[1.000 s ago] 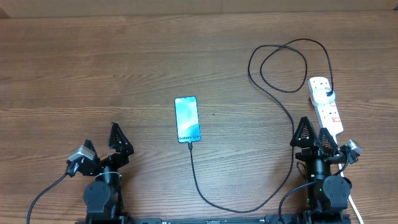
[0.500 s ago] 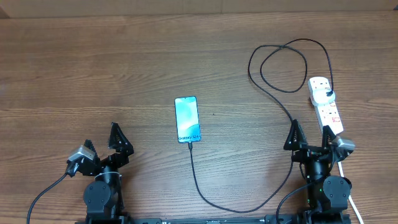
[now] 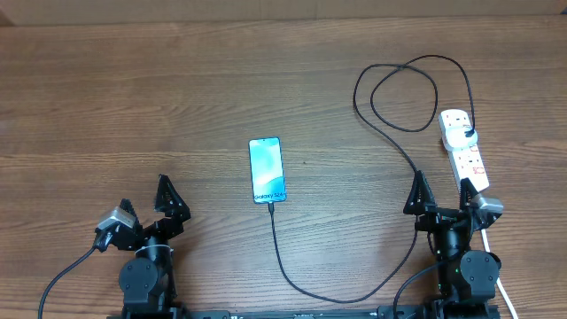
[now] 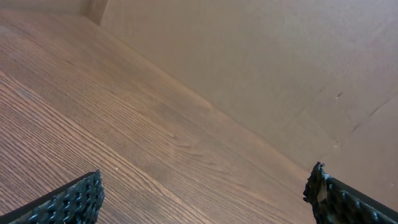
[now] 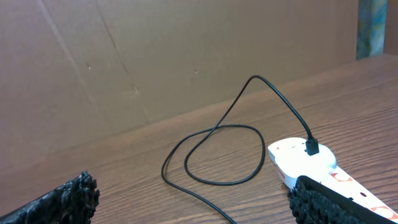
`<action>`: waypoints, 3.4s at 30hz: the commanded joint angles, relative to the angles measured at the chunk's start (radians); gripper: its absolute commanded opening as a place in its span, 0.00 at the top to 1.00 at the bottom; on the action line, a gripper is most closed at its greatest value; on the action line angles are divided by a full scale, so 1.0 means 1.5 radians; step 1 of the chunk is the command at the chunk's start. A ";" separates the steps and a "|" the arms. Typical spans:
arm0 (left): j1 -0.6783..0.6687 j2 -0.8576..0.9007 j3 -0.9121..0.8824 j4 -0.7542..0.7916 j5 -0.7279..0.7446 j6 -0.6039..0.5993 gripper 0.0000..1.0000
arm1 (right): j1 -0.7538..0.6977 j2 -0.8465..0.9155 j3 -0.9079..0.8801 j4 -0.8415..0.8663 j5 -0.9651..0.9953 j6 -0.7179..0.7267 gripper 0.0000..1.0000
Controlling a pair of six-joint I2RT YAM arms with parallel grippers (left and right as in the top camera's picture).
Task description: Plug charger to phone and switch on socket
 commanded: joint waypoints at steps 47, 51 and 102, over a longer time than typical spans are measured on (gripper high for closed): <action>0.020 -0.006 -0.009 0.000 0.153 0.429 0.00 | -0.002 -0.008 -0.007 0.001 -0.005 -0.005 0.00; 0.020 -0.006 -0.009 0.000 0.153 0.429 0.00 | -0.002 -0.008 -0.007 0.001 -0.005 -0.005 0.00; 0.020 -0.006 -0.009 0.000 0.153 0.429 0.00 | -0.006 -0.008 -0.007 0.001 -0.005 -0.155 0.00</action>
